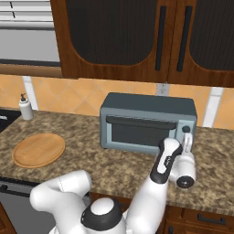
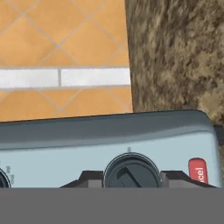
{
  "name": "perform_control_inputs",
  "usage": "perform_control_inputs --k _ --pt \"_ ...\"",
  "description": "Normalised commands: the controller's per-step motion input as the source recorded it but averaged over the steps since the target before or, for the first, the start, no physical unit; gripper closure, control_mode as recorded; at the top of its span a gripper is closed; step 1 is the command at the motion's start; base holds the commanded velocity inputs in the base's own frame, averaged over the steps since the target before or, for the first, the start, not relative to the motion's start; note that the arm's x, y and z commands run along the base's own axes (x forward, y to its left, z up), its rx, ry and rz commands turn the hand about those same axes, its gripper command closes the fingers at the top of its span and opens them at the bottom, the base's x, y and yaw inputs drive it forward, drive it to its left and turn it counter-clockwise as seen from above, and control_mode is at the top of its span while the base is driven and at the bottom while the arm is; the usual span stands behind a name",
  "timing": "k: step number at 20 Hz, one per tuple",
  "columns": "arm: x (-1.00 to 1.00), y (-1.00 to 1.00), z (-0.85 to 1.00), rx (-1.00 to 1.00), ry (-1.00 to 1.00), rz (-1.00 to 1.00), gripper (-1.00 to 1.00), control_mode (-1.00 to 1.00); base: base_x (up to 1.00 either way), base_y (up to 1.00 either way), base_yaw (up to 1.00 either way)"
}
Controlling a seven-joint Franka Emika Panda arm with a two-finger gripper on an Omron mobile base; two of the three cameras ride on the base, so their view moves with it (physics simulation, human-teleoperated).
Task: Pick up the kebab skewer and baguette bread, and place them inside the toaster oven. Close the toaster oven door and start by setting the timer.
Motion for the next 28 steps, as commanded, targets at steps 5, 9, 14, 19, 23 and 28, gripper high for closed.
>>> perform_control_inputs --k 5,9,14,19,23,28 --pt "0.03 0.05 0.17 0.30 0.00 -0.14 1.00 -1.00 0.00 0.00 0.00" --pt "0.00 0.00 0.10 0.32 0.00 -0.11 1.00 -1.00 0.00 0.00 0.00" --pt "0.00 0.00 0.09 0.35 0.00 -0.11 1.00 -1.00 0.00 0.00 0.00" --pt "0.00 0.00 0.12 0.37 0.00 -0.11 1.00 -1.00 0.00 0.00 0.00" --pt "0.00 0.00 0.07 0.37 0.00 -0.10 1.00 -1.00 0.00 0.00 0.00" --pt "0.00 0.04 0.01 0.40 0.00 -0.08 1.00 -1.00 0.00 0.00 0.00"
